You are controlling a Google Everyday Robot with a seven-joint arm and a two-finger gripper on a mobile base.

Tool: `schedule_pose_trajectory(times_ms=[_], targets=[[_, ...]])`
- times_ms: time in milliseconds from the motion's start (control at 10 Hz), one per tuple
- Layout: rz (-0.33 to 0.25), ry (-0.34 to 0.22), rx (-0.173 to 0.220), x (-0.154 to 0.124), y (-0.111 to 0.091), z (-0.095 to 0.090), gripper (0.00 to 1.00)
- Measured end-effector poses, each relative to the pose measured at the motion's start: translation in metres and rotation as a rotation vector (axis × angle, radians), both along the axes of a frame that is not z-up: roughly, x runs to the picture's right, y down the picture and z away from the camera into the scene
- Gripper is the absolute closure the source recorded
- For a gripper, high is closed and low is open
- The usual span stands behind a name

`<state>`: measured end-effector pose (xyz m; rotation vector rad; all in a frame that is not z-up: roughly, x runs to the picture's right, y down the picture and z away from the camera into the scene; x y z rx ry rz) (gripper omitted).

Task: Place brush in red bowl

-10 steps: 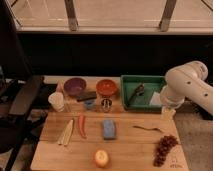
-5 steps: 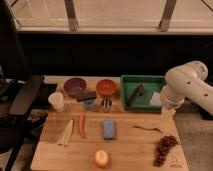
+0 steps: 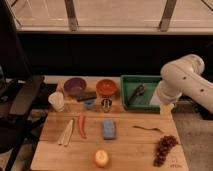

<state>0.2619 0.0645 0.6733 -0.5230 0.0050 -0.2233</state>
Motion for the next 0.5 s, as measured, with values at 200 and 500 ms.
schedule_pose_trajectory(times_ms=[200, 500], targets=[[-0.220, -0.118, -0.014, -0.009, -0.025, 0.002, 0.35], [-0.490, -0.329, -0.039, -0.022, -0.047, 0.005, 0.35]])
